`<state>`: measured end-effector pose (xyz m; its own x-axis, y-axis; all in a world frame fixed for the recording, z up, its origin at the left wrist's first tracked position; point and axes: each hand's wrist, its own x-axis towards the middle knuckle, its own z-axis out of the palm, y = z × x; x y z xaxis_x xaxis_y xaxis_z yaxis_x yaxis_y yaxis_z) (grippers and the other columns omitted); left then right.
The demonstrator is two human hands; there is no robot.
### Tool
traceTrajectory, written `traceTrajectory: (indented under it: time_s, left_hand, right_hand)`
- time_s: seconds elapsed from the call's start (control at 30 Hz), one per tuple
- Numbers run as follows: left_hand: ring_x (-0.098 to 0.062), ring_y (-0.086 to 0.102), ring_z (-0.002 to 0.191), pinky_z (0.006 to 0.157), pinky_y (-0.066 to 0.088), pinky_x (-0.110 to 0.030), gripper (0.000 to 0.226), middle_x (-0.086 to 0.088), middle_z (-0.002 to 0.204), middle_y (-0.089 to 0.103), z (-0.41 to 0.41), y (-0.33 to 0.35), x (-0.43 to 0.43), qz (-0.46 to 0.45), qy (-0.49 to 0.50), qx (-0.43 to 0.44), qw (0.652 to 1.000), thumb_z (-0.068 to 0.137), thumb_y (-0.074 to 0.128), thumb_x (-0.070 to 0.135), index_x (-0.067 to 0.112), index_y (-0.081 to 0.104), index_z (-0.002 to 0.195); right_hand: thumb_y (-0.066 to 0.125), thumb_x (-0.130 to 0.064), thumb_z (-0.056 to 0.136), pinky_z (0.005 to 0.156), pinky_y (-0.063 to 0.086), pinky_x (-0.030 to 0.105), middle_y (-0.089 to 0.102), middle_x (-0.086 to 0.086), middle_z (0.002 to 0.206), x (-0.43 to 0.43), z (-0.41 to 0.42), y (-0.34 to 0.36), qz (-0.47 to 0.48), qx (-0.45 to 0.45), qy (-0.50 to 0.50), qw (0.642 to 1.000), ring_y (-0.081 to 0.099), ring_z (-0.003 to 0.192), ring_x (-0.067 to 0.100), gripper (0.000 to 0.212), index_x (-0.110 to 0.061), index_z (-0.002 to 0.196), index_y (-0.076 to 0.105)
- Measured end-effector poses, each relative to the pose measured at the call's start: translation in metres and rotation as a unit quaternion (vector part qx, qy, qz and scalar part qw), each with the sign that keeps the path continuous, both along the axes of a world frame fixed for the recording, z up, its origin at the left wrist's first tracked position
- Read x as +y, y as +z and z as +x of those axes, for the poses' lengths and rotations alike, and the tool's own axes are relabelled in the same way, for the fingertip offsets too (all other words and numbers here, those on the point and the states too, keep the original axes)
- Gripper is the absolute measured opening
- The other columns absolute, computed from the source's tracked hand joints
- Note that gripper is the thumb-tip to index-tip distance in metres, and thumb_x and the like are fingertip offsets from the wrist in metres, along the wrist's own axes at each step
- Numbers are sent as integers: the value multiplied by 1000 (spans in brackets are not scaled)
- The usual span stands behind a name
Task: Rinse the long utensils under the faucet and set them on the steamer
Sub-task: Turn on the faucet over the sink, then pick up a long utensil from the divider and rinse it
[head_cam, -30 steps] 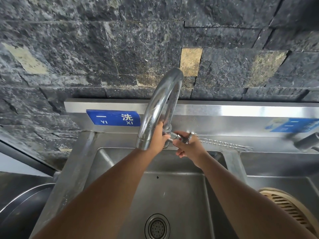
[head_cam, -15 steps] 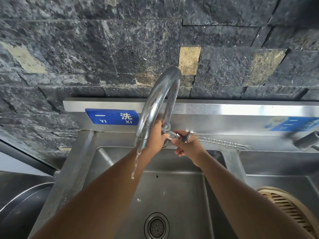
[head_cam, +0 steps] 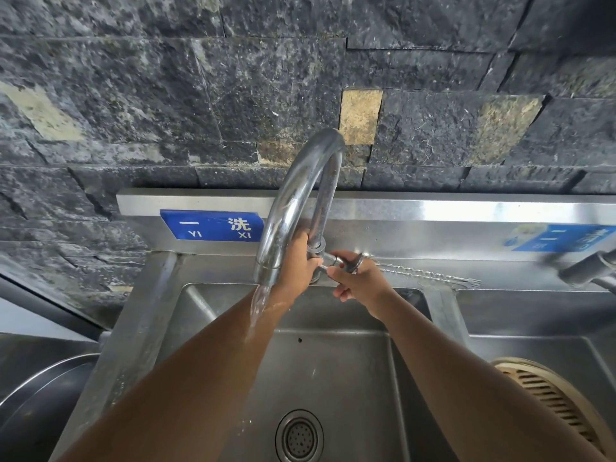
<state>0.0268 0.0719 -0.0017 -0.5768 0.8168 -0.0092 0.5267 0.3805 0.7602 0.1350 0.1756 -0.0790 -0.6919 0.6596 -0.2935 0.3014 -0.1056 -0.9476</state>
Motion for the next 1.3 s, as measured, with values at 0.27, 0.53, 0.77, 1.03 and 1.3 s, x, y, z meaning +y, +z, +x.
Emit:
traceTrajectory:
  time_s: [0.27, 0.53, 0.77, 1.03, 1.3]
  left_hand:
    - [-11, 48, 89, 61, 34, 7, 32, -12, 102, 59, 0, 0, -1, -8, -5, 9, 1000, 92, 59, -4, -7, 52, 123]
    - [-10, 47, 89, 62, 34, 8, 34, -13, 103, 57, -4, -7, 2, -6, -12, 9, 1000, 91, 59, -6, -8, 51, 124]
    - [-14, 56, 83, 69, 39, -5, 41, -13, 115, 66, -1, -36, 4, -26, 75, 5, 997, 87, 71, 17, 1, 53, 121]
    - [-34, 59, 114, 94, 49, -40, 55, -18, 128, 59, 44, -66, -10, -87, 109, -4, 990, 87, 67, 18, 1, 43, 134]
    - [-39, 55, 111, 95, 48, -44, 48, -21, 139, 39, 86, -85, 7, -154, 101, 55, 981, 88, 54, 5, -1, 38, 134]
  right_hand:
    - [69, -11, 93, 48, 56, 25, 69, -12, 61, 0, 0, 0, -1, -5, -2, 1000, 66, 49, 13, 31, -41, 97, 64]
    - [70, -13, 93, 53, 57, 23, 66, 1, 83, -2, -3, 4, -33, -34, -21, 999, 67, 51, 9, 40, -20, 132, 62]
    - [70, 0, 89, 61, 60, 26, 63, 5, 94, -8, 8, 15, -69, -43, -41, 996, 65, 66, 17, 68, -15, 147, 37]
    - [62, 4, 92, 63, 55, 32, 62, 18, 102, 2, 64, 18, -29, -112, -34, 993, 62, 66, 21, 46, -4, 136, 50]
    - [65, -3, 89, 69, 58, 42, 69, 10, 108, 45, 104, 0, 116, -164, -29, 979, 69, 70, 31, 38, -7, 127, 62]
